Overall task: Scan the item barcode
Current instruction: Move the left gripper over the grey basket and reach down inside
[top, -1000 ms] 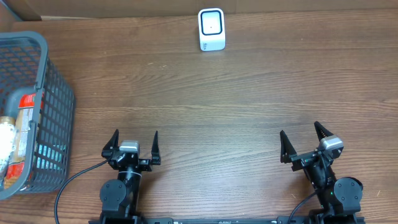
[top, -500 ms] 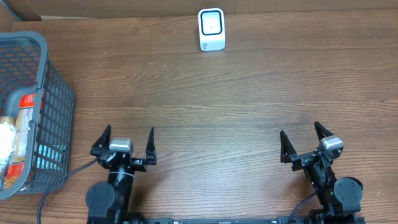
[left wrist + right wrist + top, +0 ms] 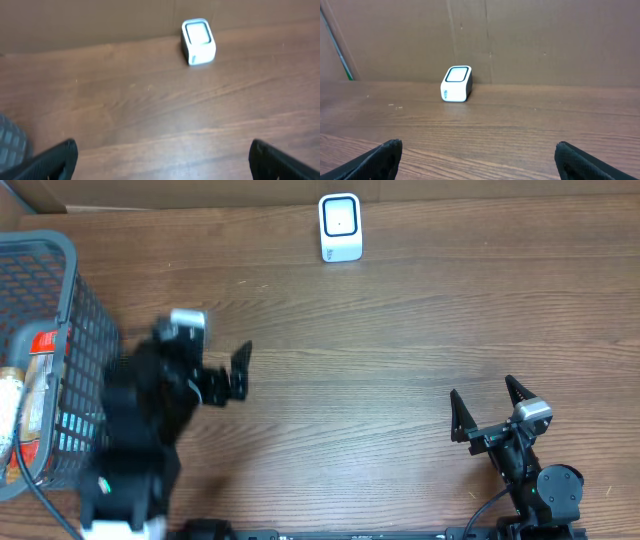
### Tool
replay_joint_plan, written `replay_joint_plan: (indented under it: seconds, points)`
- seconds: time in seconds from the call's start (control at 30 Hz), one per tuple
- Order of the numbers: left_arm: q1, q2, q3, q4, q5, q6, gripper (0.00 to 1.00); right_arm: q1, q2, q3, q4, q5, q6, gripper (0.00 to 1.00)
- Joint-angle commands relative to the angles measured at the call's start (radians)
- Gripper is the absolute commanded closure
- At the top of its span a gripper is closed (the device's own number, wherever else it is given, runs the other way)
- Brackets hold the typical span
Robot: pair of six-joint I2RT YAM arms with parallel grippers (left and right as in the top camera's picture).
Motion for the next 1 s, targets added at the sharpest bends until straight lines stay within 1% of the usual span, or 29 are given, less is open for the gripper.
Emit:
replay_joint_plan:
  seconds: [0.0, 0.1, 0.17, 0.27, 0.37, 0.5, 0.63, 0.7, 0.73, 0.83, 0.9, 0.97]
  points:
    - [0.003, 0.178, 0.294, -0.163, 0.021, 0.034, 0.01, 0.008, -0.011, -0.011, 0.005, 0.005, 0.004, 0.0]
    - [0.003, 0.343, 0.566, -0.389, 0.062, 0.034, 0.01, 0.008, -0.011, -0.011, 0.005, 0.005, 0.004, 0.0]
    - [0.003, 0.43, 0.708, -0.502, 0.085, 0.034, 0.0, 0.008, -0.011, -0.011, 0.005, 0.005, 0.004, 0.0]
    - [0.003, 0.518, 0.825, -0.574, 0.104, 0.033, 0.0, 0.008, -0.011, -0.011, 0.005, 0.005, 0.004, 0.0]
    - [0.003, 0.554, 0.838, -0.557, 0.112, 0.028, 0.0, 0.008, -0.011, -0.011, 0.005, 0.005, 0.004, 0.0]
    - [0.004, 0.571, 0.839, -0.487, 0.106, 0.016, 0.01, 0.008, -0.011, -0.011, 0.005, 0.005, 0.004, 0.0]
    - [0.049, 0.575, 0.875, -0.403, 0.038, -0.057, 0.0, 0.008, -0.011, -0.011, 0.005, 0.005, 0.004, 0.0]
    - [0.127, 0.591, 0.925, -0.372, -0.034, -0.138, 0.0, 0.008, -0.011, -0.011, 0.005, 0.005, 0.004, 0.0]
    - [0.173, 0.6, 0.95, -0.36, -0.047, -0.172, 0.0, 0.008, -0.011, -0.011, 0.005, 0.005, 0.004, 0.0]
    - [0.35, 0.637, 1.016, -0.333, -0.032, -0.278, 0.0, 0.008, -0.011, -0.011, 0.005, 0.005, 0.004, 0.0]
    - [0.451, 0.652, 1.027, -0.317, -0.025, -0.32, 0.0, 0.008, -0.011, -0.011, 0.005, 0.005, 0.004, 0.0]
    - [0.534, 0.665, 1.025, -0.308, -0.033, -0.334, 0.0, 0.008, -0.011, -0.011, 0.005, 0.005, 0.004, 0.0]
